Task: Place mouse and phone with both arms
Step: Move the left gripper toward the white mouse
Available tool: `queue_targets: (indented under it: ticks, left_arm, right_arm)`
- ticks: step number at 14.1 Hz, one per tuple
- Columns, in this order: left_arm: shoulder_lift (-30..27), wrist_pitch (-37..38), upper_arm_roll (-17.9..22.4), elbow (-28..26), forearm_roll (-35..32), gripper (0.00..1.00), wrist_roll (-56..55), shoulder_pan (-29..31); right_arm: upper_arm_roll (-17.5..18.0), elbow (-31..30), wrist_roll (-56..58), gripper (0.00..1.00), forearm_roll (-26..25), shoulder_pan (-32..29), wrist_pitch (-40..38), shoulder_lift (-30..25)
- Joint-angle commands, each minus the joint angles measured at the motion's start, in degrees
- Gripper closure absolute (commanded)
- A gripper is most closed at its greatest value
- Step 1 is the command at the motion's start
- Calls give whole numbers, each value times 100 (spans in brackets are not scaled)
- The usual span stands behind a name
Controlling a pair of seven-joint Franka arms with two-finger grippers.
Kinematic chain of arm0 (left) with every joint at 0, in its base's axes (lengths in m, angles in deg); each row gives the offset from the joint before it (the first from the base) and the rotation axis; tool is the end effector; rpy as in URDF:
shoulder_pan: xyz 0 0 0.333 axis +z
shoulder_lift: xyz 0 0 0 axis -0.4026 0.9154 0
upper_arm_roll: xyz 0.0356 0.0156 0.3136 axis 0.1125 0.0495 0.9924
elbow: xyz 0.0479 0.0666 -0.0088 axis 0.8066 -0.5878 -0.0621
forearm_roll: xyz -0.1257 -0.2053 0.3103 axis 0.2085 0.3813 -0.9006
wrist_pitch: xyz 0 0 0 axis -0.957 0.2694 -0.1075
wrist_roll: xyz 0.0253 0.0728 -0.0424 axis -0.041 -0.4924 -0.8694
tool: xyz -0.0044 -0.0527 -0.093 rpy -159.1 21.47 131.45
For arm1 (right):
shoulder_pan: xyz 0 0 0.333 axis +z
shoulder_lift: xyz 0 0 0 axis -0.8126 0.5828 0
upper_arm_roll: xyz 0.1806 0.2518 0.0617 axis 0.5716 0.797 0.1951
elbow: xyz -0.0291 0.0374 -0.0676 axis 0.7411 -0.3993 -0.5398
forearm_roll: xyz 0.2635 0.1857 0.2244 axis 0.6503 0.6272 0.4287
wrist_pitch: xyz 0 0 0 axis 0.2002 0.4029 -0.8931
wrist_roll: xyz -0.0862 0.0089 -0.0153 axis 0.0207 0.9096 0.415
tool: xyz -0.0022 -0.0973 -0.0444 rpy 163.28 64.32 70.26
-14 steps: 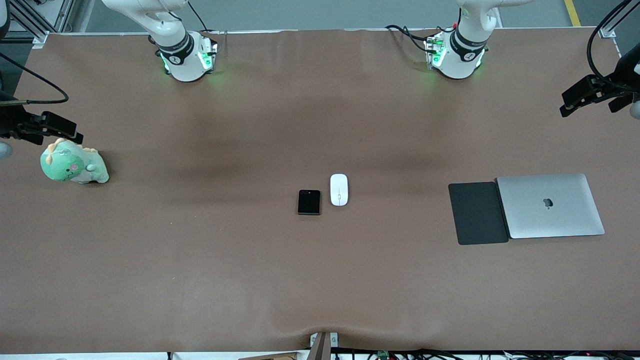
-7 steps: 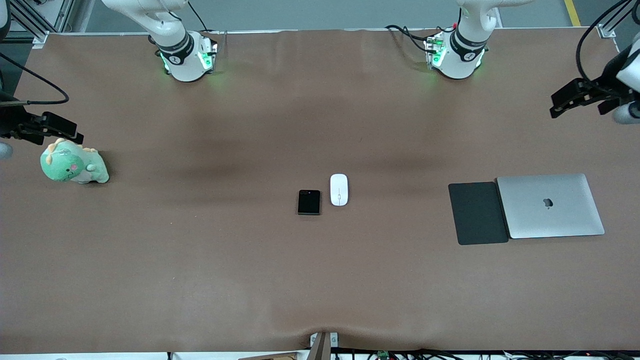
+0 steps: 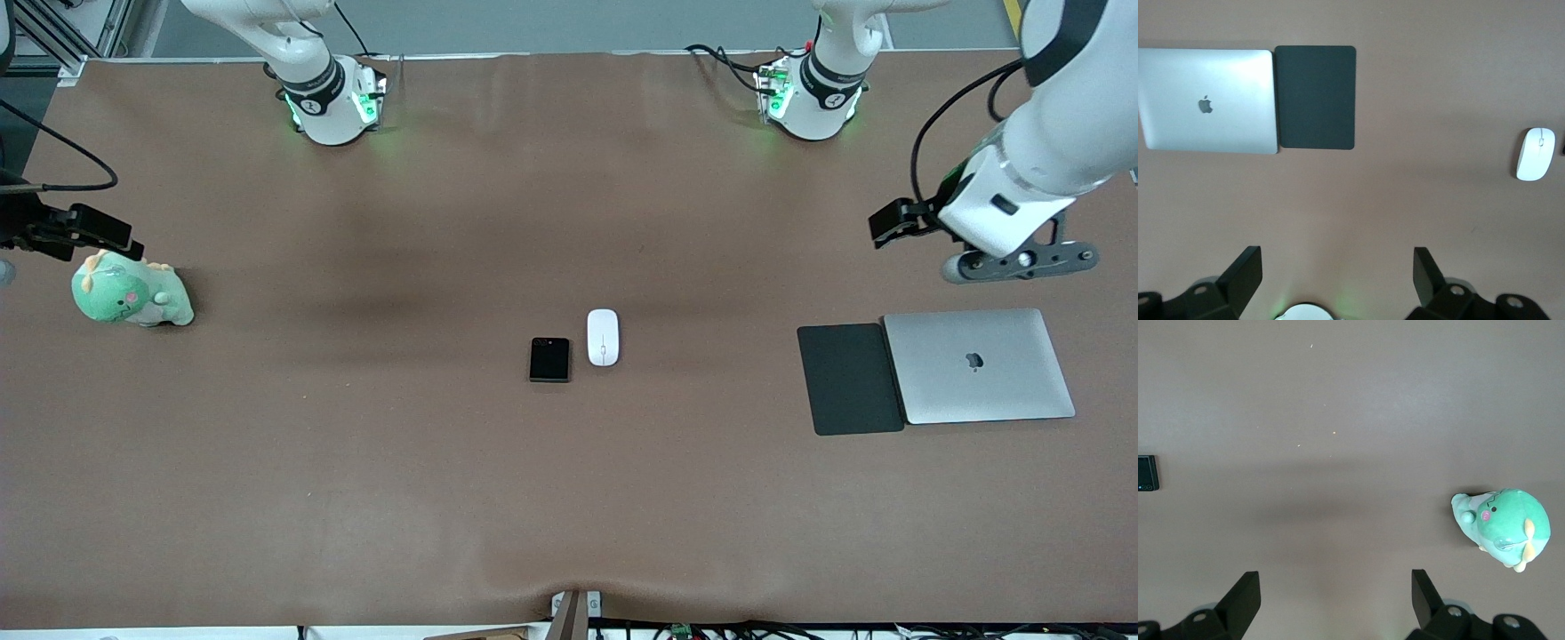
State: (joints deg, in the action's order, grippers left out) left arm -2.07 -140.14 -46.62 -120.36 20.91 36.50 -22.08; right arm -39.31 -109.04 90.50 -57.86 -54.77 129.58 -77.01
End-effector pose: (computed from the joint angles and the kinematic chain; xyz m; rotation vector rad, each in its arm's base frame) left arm 0.5543 -0.1342 0.5822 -3.0933 -0.0984 0.1917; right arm 0.5576 -0.0532 0.5917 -3.0635 0.0752 0.1067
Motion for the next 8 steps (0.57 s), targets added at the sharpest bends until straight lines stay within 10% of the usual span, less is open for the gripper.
queue_targets:
  ticks: [1, 8]
  left_arm:
    - [-51, -445, -246, -354, 128, 0, -474, 36]
    - [378, -1342, -1081, -786, 119, 0, -1933, 9]
  right_arm:
    - [90, 15, -12, 0, 9, -99, 17, -15]
    - [99, -11, -74, 0, -18, 33, 17, 11]
